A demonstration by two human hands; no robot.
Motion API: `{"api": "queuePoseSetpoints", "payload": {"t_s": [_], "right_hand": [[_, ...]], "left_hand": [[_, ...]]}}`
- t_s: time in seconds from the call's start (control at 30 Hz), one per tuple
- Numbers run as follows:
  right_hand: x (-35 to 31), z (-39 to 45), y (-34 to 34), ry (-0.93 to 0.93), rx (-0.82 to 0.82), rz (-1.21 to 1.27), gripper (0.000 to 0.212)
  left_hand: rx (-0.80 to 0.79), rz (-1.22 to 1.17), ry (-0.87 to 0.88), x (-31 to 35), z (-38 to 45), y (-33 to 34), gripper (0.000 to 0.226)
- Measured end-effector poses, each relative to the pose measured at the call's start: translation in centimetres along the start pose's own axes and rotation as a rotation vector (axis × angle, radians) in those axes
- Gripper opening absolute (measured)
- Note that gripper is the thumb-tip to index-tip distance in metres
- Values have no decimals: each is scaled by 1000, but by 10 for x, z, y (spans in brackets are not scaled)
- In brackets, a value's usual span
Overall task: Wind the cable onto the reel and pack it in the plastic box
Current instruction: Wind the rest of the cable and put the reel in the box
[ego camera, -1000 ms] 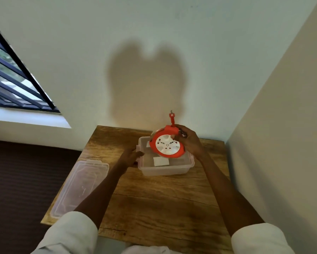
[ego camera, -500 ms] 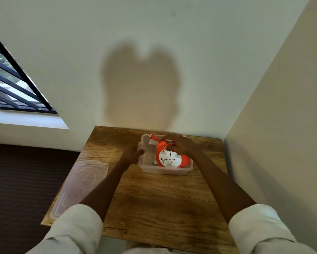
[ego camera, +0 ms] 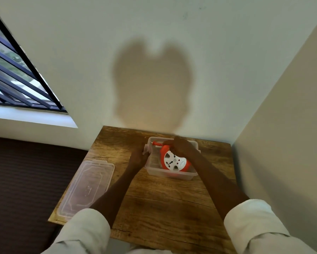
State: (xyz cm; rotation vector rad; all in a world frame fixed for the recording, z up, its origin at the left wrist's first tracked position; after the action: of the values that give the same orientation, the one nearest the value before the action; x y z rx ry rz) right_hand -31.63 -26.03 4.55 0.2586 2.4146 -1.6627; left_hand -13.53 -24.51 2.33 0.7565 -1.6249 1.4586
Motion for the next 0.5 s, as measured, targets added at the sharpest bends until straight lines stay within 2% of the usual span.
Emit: {"api": "queuePoseSetpoints", "payload": {"t_s": [0.07,0.17,0.3,0.4,0.5], "right_hand": [[-4,-6,1,-44,118,-38,41],[13,-13,1,2,254,100,41],[30,-16,2,41,291,225,40],[35,-22,5,69,357,133,40],[38,-23,15,66,329,151,49]], "left_hand": [[37,23,15,9,-5,-3,30],[46,51,72,9,-5,-2,30],[65,49,40,2,-4,-3,31],[69,38,-21,-7,-4,-2,39],[78,15,-46,-16,-3,-1,41]]}}
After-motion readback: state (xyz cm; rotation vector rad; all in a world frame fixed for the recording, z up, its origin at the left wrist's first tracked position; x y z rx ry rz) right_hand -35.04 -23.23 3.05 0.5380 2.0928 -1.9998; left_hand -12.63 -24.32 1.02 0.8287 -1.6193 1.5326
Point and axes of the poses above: each hand's wrist, its own z-axis towards the middle knuckle, its own y-axis out of the palm, x = y × z, the point moved 10 cm from there along z, towards the middle knuckle, and after that the axes turned 7 degrees about y, right-handed, at the moved point
